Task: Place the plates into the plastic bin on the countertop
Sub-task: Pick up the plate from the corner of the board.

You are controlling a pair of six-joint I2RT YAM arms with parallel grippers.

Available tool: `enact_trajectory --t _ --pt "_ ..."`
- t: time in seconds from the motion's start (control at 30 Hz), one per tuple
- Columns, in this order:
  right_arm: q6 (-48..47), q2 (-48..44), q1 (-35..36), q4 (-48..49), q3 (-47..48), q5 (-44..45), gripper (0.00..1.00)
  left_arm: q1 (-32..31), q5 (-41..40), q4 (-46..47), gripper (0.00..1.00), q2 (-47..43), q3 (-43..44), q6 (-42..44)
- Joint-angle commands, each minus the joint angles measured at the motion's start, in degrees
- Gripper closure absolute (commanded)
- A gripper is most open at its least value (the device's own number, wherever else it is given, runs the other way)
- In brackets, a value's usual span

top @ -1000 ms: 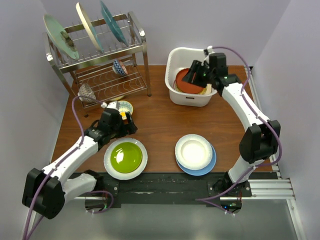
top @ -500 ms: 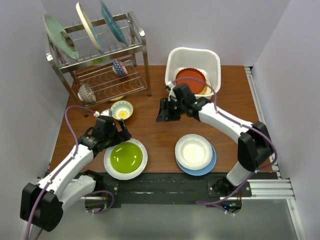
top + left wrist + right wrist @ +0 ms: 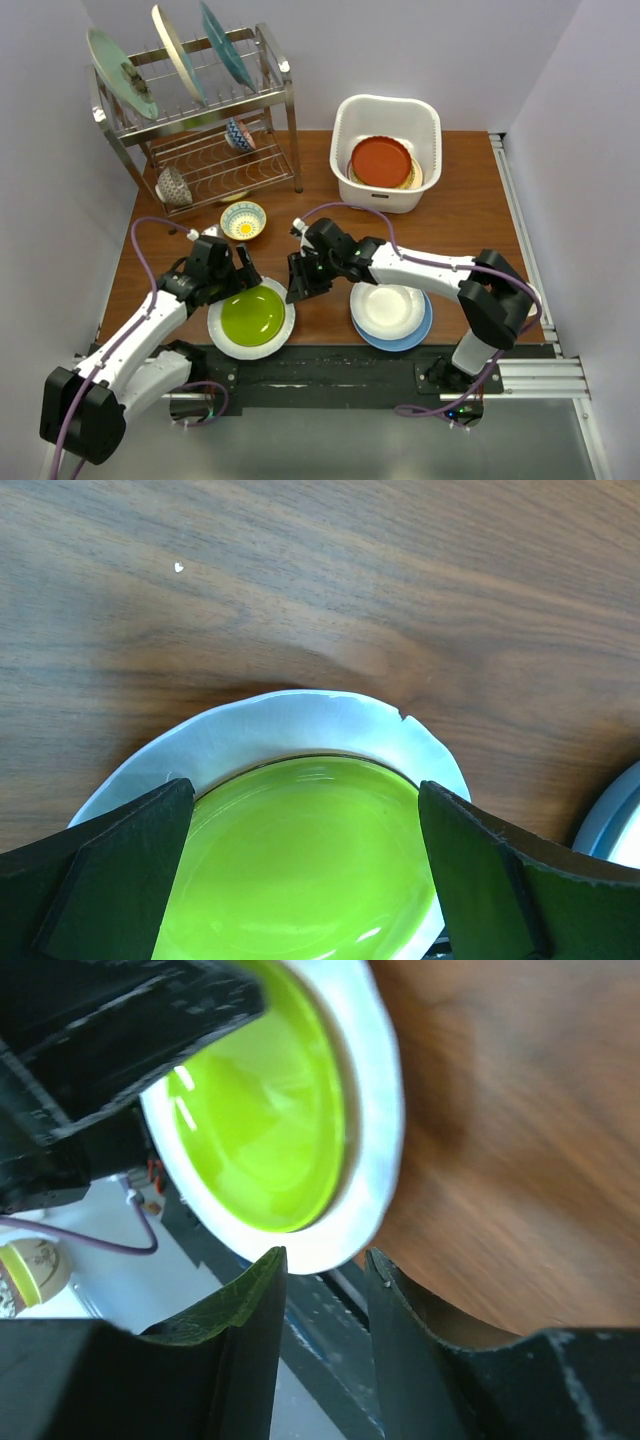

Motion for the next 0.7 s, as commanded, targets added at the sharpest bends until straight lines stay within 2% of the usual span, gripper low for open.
enact_trajectory --t 0.0,0.37,0.67 --pt "2.58 1.98 3.19 3.57 2.73 -0.65 0.6 -0.38 0.77 1.42 0.01 1.08 -0.26 -0.07" --pt "4.78 5.77 6.98 5.51 2.57 1.73 0.62 -1.53 4.45 4.06 0.01 1.17 -2.02 -0.07" --pt "3.03 4.8 6.98 1.47 3.71 5.15 0.62 -2.23 5.6 4.32 0.01 1.17 -2.11 0.28"
